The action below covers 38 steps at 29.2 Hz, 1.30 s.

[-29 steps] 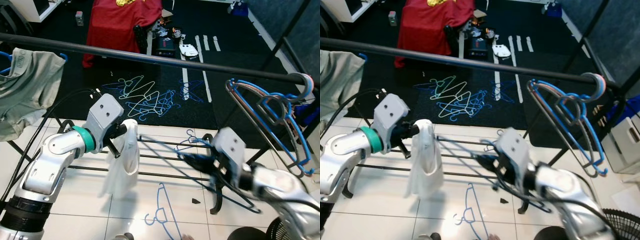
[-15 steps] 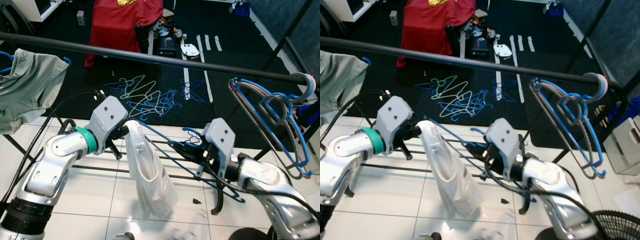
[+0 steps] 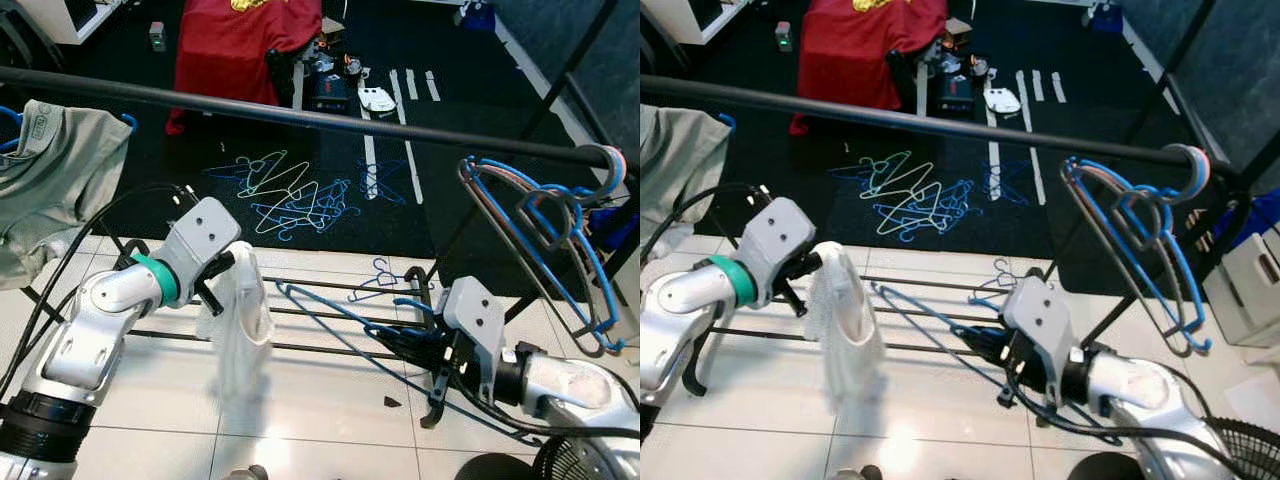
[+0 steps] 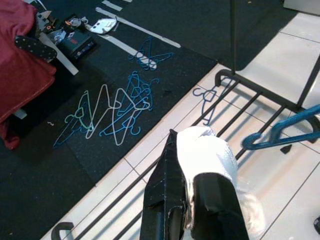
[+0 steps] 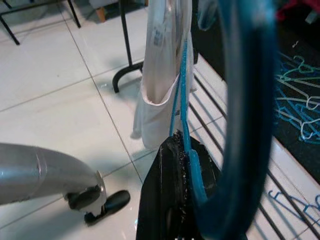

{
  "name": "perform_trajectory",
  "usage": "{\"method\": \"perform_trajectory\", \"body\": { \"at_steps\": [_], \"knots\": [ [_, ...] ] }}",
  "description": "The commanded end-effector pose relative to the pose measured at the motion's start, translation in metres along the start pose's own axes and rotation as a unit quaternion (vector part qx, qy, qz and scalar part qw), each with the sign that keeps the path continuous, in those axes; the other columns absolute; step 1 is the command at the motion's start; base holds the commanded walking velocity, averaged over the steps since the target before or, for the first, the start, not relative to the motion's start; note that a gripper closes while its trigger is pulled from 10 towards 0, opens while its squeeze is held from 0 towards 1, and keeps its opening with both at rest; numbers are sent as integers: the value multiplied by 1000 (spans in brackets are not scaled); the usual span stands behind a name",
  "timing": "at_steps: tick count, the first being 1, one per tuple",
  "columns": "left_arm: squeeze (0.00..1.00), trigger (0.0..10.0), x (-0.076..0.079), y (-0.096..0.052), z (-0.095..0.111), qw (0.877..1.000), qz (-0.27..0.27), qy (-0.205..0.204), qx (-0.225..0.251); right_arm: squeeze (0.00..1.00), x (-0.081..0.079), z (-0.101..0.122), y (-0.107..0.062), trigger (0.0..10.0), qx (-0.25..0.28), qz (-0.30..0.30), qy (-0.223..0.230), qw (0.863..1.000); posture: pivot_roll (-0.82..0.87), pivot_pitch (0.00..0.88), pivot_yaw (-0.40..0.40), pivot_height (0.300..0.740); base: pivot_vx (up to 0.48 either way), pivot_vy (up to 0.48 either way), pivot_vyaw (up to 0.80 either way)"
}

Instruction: Hang hanger

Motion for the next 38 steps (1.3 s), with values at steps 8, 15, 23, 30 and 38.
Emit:
{"method": "perform_trajectory", "body": {
  "at_steps": [8,15,23,30,38],
  "knots": [
    [0,10000,6,2,9,999,-14,-2,29,0,-12,8,7,10000,13,38,-1,999,-26,126,49,740,0,0,0],
    [0,10000,5,4,11,999,-13,-2,33,0,-15,4,5,10000,3,43,2,999,-28,130,53,740,0,0,0],
    [0,10000,13,-2,30,995,-59,-23,83,0,-1,4,16,10000,17,-7,-6,1000,-22,134,55,740,0,0,0],
    [0,10000,31,-9,57,981,-123,-30,144,0,0,21,49,10000,77,-4,1,997,-2,128,63,740,0,0,0],
    [0,10000,38,-13,83,970,-146,-20,193,0,2,45,80,10000,141,-28,-2,990,7,116,75,740,0,0,0]
  ]
}}
Point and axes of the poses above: a point about 5 cm out from each wrist's last joint towards the gripper, its own y axis pointing out of the wrist towards the gripper, its own z axis along the axis of the wrist's last joint, x = y × z, the point moved 1 cm from there along y, pointing out of the wrist towards the gripper, and after that the axes turned 13 degrees about y, right-handed, at the moved point
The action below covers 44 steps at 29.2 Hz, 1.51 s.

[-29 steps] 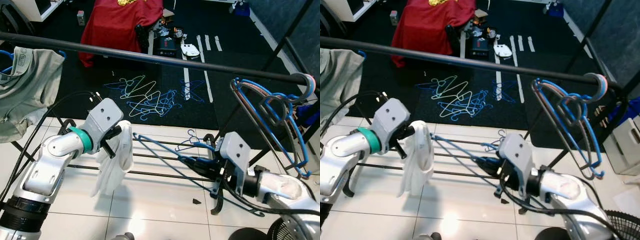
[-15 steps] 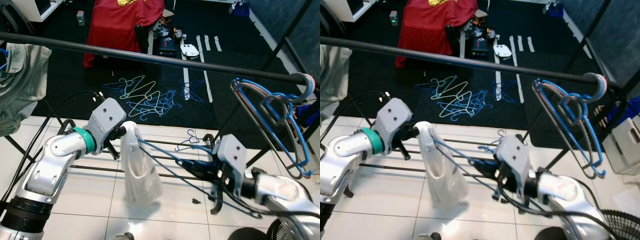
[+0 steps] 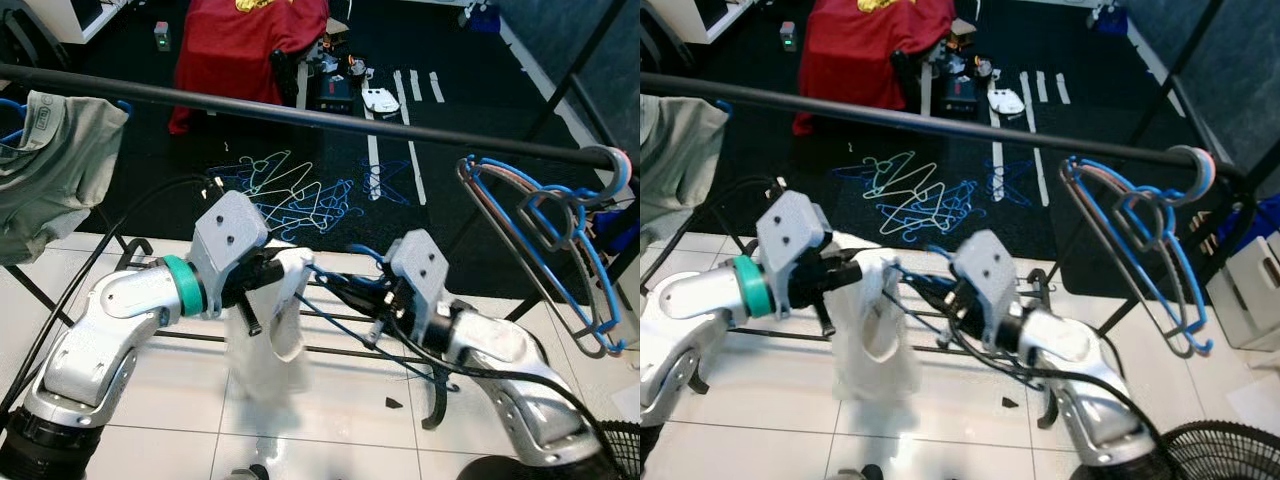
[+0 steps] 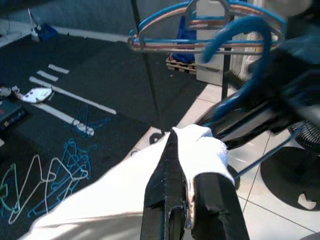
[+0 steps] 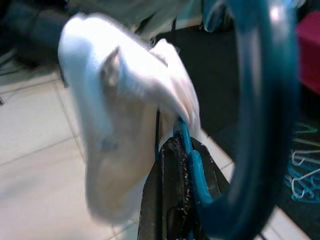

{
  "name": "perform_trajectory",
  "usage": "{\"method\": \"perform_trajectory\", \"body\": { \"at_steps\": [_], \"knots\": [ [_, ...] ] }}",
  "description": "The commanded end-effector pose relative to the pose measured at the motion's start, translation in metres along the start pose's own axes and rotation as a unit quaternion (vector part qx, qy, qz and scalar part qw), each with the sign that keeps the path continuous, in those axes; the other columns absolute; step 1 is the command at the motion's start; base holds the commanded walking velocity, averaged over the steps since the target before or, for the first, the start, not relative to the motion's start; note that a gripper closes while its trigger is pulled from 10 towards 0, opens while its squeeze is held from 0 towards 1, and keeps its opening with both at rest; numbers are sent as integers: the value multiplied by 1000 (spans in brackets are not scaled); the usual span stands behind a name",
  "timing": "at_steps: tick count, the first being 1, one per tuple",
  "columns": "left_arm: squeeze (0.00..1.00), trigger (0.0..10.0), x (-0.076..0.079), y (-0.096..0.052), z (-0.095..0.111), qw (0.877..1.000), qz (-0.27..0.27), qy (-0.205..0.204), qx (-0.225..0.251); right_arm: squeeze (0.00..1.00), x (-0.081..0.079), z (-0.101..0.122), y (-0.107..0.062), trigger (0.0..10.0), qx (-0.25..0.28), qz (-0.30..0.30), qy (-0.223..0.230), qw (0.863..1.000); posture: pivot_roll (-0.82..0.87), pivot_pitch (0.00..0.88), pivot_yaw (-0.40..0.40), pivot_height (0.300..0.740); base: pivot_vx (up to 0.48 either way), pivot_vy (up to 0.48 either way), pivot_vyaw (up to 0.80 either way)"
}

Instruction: Hang hanger

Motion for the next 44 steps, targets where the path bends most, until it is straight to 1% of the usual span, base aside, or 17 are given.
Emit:
{"method": "perform_trajectory", "body": {
  "at_steps": [1,5,6,11,15,16,20,21,23,26,29,30,33,34,37,41,44],
  "knots": [
    [0,10000,13,9,9,999,-25,29,19,0,0,5,12,10000,23,-16,-5,1000,7,116,76,740,0,0,0],
    [0,10000,18,15,16,999,-28,3,42,0,8,13,23,10000,55,-66,-4,996,3,109,79,740,0,0,0],
    [0,10000,20,15,18,998,-35,-21,53,0,11,16,25,10000,69,-83,-2,994,4,105,82,740,0,0,0],
    [0,10000,30,9,11,996,-67,-38,41,0,14,24,29,10000,103,-105,6,989,-3,87,100,740,0,0,0],
    [0,10000,34,5,1,997,-77,-21,15,0,14,29,27,10000,121,-110,6,986,-9,76,108,740,0,0,0],
    [0,10000,32,4,-3,997,-72,-4,6,0,15,31,25,10000,131,-115,4,985,-20,58,121,740,0,0,0],
    [0,10000,13,9,1,999,-22,31,10,0,14,32,20,10000,151,-119,3,981,-29,27,140,740,0,0,0],
    [0,10000,13,9,1,999,-22,31,10,0,14,32,20,10000,151,-119,3,981,-29,27,140,740,0,0,0],
    [0,10000,5,9,6,997,-27,70,14,0,9,33,18,10000,153,-103,-10,983,-31,15,143,740,0,0,0],
    [0,10000,1,7,8,996,-36,86,13,0,5,32,17,10000,148,-87,-20,985,-32,9,143,740,0,0,0],
    [0,10000,-4,4,7,997,-15,82,8,0,0,26,13,10000,126,-59,-33,990,-31,8,138,740,0,0,0],
    [220,10000,-3,2,7,997,-16,72,10,0,0,24,11,10000,120,-56,-34,991,-29,8,133,740,0,0,0],
    [220,10000,-3,2,6,998,-19,67,13,0,0,23,10,10000,117,-55,-34,991,-28,9,131,740,0,0,0],
    [1000,10000,-1,1,6,998,-21,61,15,0,-1,21,9,10000,112,-52,-34,992,-27,10,129,740,0,0,0],
    [1000,10000,12,-7,6,997,-62,38,23,0,-6,7,6,10000,81,-26,-31,996,-17,12,122,740,0,0,0],
    [1000,10000,15,-9,5,996,-73,40,24,0,-7,4,5,10000,75,-22,-31,996,-17,12,122,740,0,0,0],
    [1000,10000,15,-11,5,993,-77,82,20,0,-6,3,7,10000,77,-25,-27,996,-7,6,129,740,0,0,0]
  ]
}}
Point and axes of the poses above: a point about 5 cm out from each wrist's last joint towards the gripper, its own y axis pointing out of the wrist towards the gripper, its own z axis along the axis of the wrist's last joint, x = y × z, the point moved 1 cm from there along y, pointing out of the wrist towards the gripper, and after that the axes turned 13 degrees about y, right-handed, at the moved point
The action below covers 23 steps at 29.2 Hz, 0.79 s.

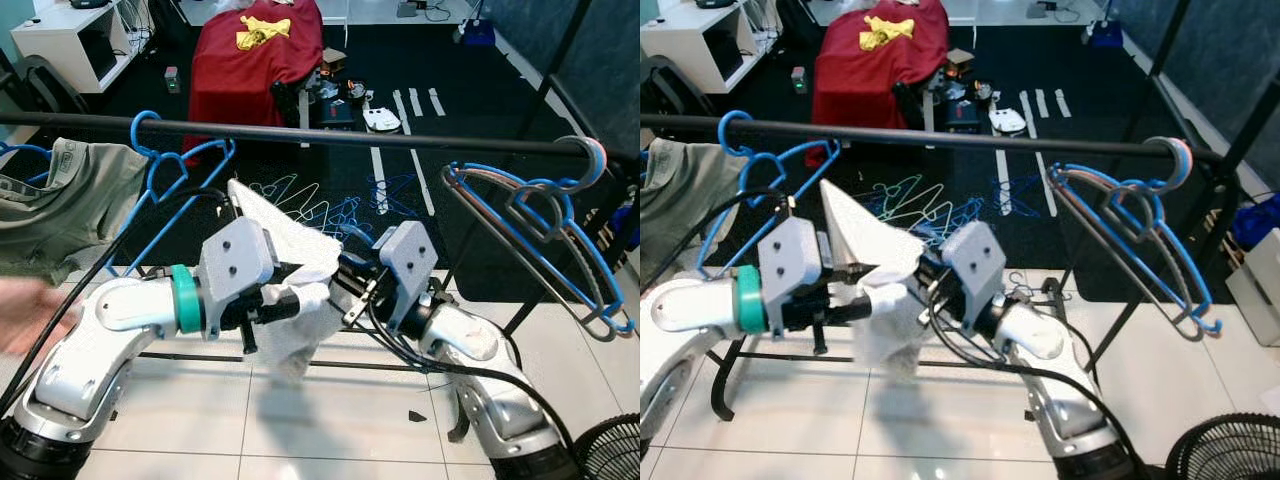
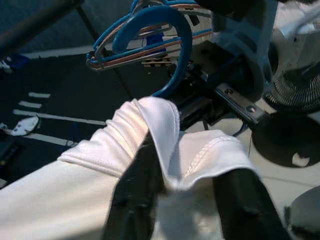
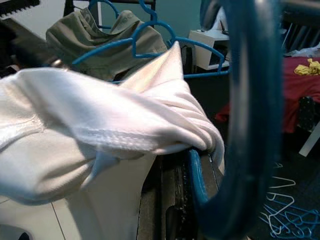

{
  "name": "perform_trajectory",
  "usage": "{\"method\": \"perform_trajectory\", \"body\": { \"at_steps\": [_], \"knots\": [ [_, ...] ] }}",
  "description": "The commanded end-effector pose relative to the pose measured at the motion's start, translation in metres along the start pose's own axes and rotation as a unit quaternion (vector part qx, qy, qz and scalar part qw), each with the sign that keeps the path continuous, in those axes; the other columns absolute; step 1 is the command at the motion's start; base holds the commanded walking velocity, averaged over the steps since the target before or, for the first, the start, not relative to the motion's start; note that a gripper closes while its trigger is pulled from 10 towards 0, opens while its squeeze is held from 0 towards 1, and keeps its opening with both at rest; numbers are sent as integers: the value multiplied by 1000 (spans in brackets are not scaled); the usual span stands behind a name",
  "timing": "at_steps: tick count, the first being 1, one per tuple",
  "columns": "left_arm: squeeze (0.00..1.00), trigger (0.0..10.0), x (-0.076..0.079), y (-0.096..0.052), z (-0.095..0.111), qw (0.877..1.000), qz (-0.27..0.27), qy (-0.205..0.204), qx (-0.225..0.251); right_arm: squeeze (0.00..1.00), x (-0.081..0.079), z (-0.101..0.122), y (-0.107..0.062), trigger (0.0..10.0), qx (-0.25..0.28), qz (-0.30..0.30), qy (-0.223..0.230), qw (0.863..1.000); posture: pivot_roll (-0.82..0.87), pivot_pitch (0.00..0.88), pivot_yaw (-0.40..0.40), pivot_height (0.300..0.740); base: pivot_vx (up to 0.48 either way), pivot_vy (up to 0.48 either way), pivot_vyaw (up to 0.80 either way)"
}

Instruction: Hang hanger

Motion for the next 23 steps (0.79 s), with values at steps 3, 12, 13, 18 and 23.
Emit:
{"method": "perform_trajectory", "body": {
  "at_steps": [3,12,13,18,23],
  "knots": [
    [0,10000,-4,-2,5,999,5,50,4,0,-1,7,5,10000,23,1,-4,1000,-10,3,132,740,0,0,0],
    [0,10000,-37,-4,20,995,78,59,31,0,1,11,5,10000,31,0,-10,999,-4,0,142,740,0,0,0],
    [255,10000,-35,-3,17,995,71,73,22,0,3,12,5,10000,34,-2,-12,999,-2,0,144,740,0,0,0],
    [1000,10000,-28,-2,10,994,54,94,5,0,4,15,7,10000,41,-4,-13,999,-1,0,144,740,0,0,0],
    [0,10000,-41,-7,3,989,86,121,-22,0,3,17,7,10000,42,2,-16,999,0,0,143,740,0,0,0]
  ]
}}
Point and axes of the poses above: a point about 5 cm out from each wrist's last joint towards the gripper, its own y axis pointing out of the wrist towards the gripper, its own z axis along the axis of the wrist's last joint, x = y × z, the point moved 1 cm from there along y, pointing out of the wrist towards the gripper, and after that the axes turned 13 degrees about y, right-handed, at the moved point
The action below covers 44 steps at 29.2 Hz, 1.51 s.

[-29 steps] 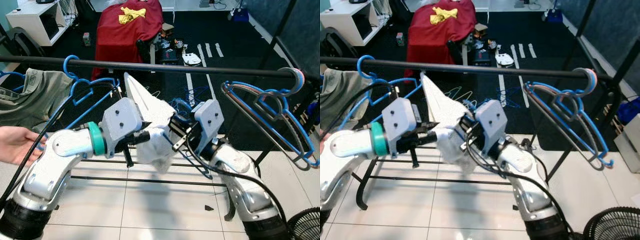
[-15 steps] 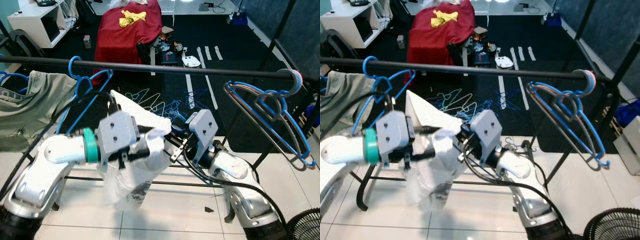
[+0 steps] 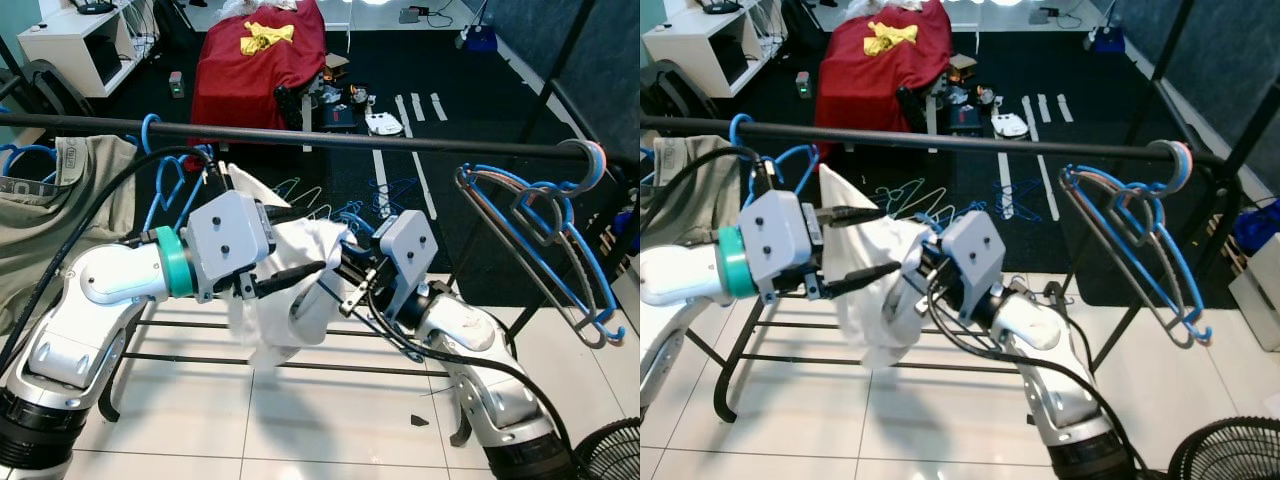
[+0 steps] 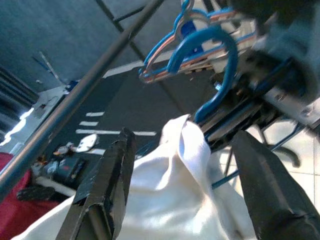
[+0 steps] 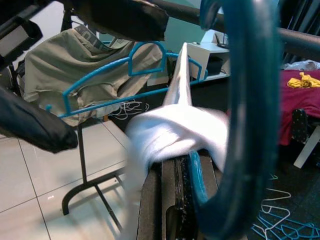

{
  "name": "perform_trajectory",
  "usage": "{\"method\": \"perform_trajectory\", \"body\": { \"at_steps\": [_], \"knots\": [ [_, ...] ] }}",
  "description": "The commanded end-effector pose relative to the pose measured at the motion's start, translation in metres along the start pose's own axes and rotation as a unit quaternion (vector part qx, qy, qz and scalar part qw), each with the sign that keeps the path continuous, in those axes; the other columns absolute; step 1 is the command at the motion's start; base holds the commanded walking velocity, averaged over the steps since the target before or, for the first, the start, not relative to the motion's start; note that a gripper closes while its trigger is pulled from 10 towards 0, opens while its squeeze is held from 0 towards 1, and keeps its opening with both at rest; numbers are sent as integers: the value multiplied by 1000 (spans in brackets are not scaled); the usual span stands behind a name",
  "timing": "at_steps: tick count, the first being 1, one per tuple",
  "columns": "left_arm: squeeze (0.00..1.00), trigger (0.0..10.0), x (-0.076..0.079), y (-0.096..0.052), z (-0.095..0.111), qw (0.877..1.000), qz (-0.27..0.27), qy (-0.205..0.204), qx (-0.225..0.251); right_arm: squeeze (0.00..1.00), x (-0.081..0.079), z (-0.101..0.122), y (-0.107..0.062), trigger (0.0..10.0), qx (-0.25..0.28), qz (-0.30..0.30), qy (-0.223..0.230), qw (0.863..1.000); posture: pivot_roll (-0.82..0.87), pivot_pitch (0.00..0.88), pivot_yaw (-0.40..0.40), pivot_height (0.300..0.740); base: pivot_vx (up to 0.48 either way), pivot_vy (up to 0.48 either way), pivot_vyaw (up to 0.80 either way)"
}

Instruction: Hang hanger

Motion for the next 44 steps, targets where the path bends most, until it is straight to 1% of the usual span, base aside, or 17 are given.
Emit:
{"method": "perform_trajectory", "body": {
  "at_steps": [1,6,9,12,13,15,17,27,34,36,37,38,39,40,41,42,44],
  "knots": [
    [0,10000,-5,-4,-6,1000,12,19,-22,0,-1,9,1,10000,21,6,-12,1000,0,0,143,740,0,0,0],
    [0,10000,-36,-18,-14,996,18,67,-49,0,-3,9,-1,10000,12,28,-22,999,6,0,139,740,0,0,0],
    [0,10000,-41,-22,-14,996,5,73,-51,0,-6,9,-1,10000,7,42,-28,999,6,0,139,740,0,0,0],
    [0,10000,-36,-24,-13,995,-38,82,-48,0,-10,8,-3,10000,-6,68,-37,997,10,0,138,740,0,0,0],
    [0,10000,-31,-26,-10,991,-96,89,-40,0,-14,7,-6,10000,-25,102,-56,993,9,0,144,740,0,0,0],
    [0,10000,-31,-26,-10,991,-96,89,-40,0,-14,7,-6,10000,-25,102,-56,993,9,0,144,740,0,0,0],
    [0,10000,-27,-27,-4,977,-188,97,-25,0,-17,6,-12,10000,-56,148,-94,983,9,0,150,740,0,0,0],
    [0,10000,-40,-12,1,955,-272,117,-8,0,-23,12,-8,10000,-76,212,-144,964,10,0,162,740,0,0,0],
    [0,10000,-16,-15,-11,944,-326,53,-14,0,-28,23,1,10000,-60,230,-160,958,8,0,164,740,0,0,0],
    [0,9529,-11,-15,-13,942,-333,45,-15,0,-29,26,3,10000,-55,234,-163,957,8,0,164,740,0,0,0],
    [0,8784,-9,-16,-16,940,-339,37,-17,0,-31,28,4,10000,-52,240,-165,955,9,0,164,740,0,0,0],
    [0,6980,-8,-15,-18,940,-340,33,-18,0,-33,30,5,10000,-48,245,-167,954,9,0,165,740,0,0,0],
    [0,6980,-8,-15,-18,940,-340,33,-18,0,-33,30,5,10000,-48,245,-167,954,9,0,165,740,0,0,0],
    [0,4039,-8,-13,-21,941,-337,31,-17,0,-35,32,6,10000,-45,251,-170,952,10,0,165,740,0,0,0],
    [0,4039,-9,-12,-22,942,-334,31,-17,0,-36,34,7,10000,-43,254,-171,951,10,0,165,740,0,0,0],
    [0,78,-10,-10,-23,943,-331,31,-16,0,-37,35,8,10000,-41,257,-173,950,9,0,166,740,0,0,0],
    [0,78,-10,-9,-23,943,-330,31,-15,0,-38,35,8,10000,-40,259,-174,949,9,0,166,740,0,0,0]
  ]
}}
Point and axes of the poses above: a point about 5 cm out from each wrist's last joint towards the gripper, its own y axis pointing out of the wrist towards the gripper, its own z axis along the axis of the wrist's last joint, x = y × z, the point moved 1 cm from there along y, pointing out of the wrist towards the gripper, and after that the axes turned 13 degrees about y, right-handed, at the moved point
